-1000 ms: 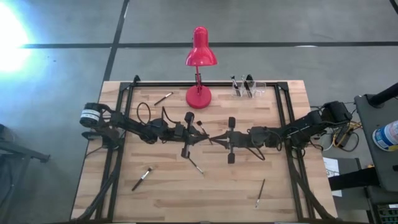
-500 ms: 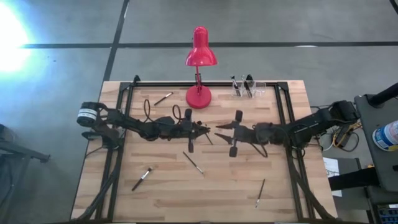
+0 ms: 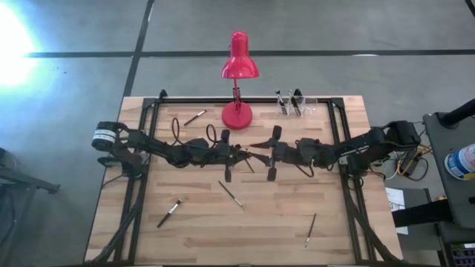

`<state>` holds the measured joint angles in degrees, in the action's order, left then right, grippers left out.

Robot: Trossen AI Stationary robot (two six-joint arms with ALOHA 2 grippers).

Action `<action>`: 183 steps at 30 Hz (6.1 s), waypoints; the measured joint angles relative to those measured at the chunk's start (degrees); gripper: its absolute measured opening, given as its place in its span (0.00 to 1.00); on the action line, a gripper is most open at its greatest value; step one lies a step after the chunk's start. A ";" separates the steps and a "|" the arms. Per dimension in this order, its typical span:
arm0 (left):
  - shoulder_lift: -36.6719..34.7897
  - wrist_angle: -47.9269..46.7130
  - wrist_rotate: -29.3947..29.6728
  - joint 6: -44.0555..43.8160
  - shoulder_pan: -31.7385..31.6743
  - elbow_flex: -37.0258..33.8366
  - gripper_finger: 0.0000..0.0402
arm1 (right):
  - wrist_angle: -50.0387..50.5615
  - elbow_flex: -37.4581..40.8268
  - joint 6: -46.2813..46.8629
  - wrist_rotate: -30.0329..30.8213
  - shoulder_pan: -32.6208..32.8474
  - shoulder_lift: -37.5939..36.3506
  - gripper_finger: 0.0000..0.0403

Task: Sort items
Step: Put the black eyeshadow brush into the transparent organizer, then put the black foundation brush into the transparent organizer

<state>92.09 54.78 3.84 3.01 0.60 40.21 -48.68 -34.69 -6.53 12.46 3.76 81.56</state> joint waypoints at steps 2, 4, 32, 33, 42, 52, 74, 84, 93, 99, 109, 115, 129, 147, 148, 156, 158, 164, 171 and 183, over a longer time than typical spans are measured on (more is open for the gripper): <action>0.00 -0.20 0.11 0.00 0.00 0.00 0.02 | 0.30 -0.84 0.55 -2.30 -0.62 0.92 0.29; 0.02 -0.38 0.09 -0.02 0.00 0.00 0.02 | 0.31 -1.64 1.26 -4.81 -0.98 1.78 0.27; -5.58 -6.05 4.00 1.29 -0.47 -2.93 0.26 | 27.56 -3.15 -0.88 -0.31 -14.82 -12.28 0.04; -6.27 -6.11 4.02 1.39 -0.62 -3.60 0.25 | 28.58 -3.15 -0.79 -0.32 -17.34 -12.76 0.04; -10.09 -4.94 3.92 2.60 -1.21 -7.13 0.16 | 26.03 -2.79 -2.89 -9.58 -41.97 -8.83 0.03; -10.62 -4.38 3.96 2.60 -1.53 -7.69 0.13 | 19.46 -4.07 -1.36 -17.45 -51.84 3.47 0.03; -10.62 -4.43 3.93 2.38 -1.62 -7.69 0.13 | 19.60 -4.46 -0.01 -13.12 -52.18 8.61 0.07; -10.60 -5.34 2.92 2.34 -1.60 -7.69 0.13 | 21.96 -4.44 1.20 -9.28 -52.18 8.61 0.21; -10.60 -7.25 2.95 2.34 -1.55 -7.69 0.13 | 26.82 -4.42 1.45 -9.30 -51.52 3.84 0.24; -10.60 -8.16 1.25 2.52 -0.55 -7.69 0.13 | 30.07 -0.75 -0.41 -9.36 -46.80 -3.76 0.10; -10.58 -19.12 0.15 -1.12 5.32 -7.41 0.04 | 16.11 12.65 0.54 -9.41 -35.08 -15.88 0.02; -10.51 -30.16 0.12 -5.06 6.82 -4.76 0.00 | 10.39 16.95 0.56 -9.38 -32.10 -21.39 0.02; 4.32 -50.77 -2.37 -6.12 11.92 11.88 0.10 | 10.92 20.00 0.55 -9.38 -32.12 -27.74 0.02; 14.06 -66.73 -3.15 -5.89 14.40 25.11 0.18 | 10.79 20.00 1.64 -9.56 -32.10 -27.49 0.02; 14.20 -66.74 -3.10 -5.85 14.40 25.32 0.19 | 10.77 20.00 1.64 -9.63 -32.12 -27.49 0.02; 14.38 -66.69 -3.68 -5.01 14.71 25.46 0.19 | 10.79 19.97 1.82 -9.89 -32.11 -27.45 0.02; 15.03 -66.57 -3.87 -5.01 15.10 25.77 0.19 | 10.79 19.97 1.82 -9.89 -32.10 -27.45 0.02; 17.04 -66.67 -3.98 -5.01 15.72 26.98 0.19 | 10.77 19.97 2.08 -9.89 -32.12 -27.45 0.02; 19.32 -66.76 -4.75 -5.20 15.69 28.04 0.19 | 10.77 19.95 2.02 -9.89 -31.86 -27.43 0.02; 21.25 -66.22 -5.57 -6.75 15.58 29.04 0.15 | 10.74 19.95 2.04 -9.89 -31.84 -27.43 0.02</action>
<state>113.34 -11.45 -1.73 -3.75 16.19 69.25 -37.93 -14.74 -4.49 2.57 -28.08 54.13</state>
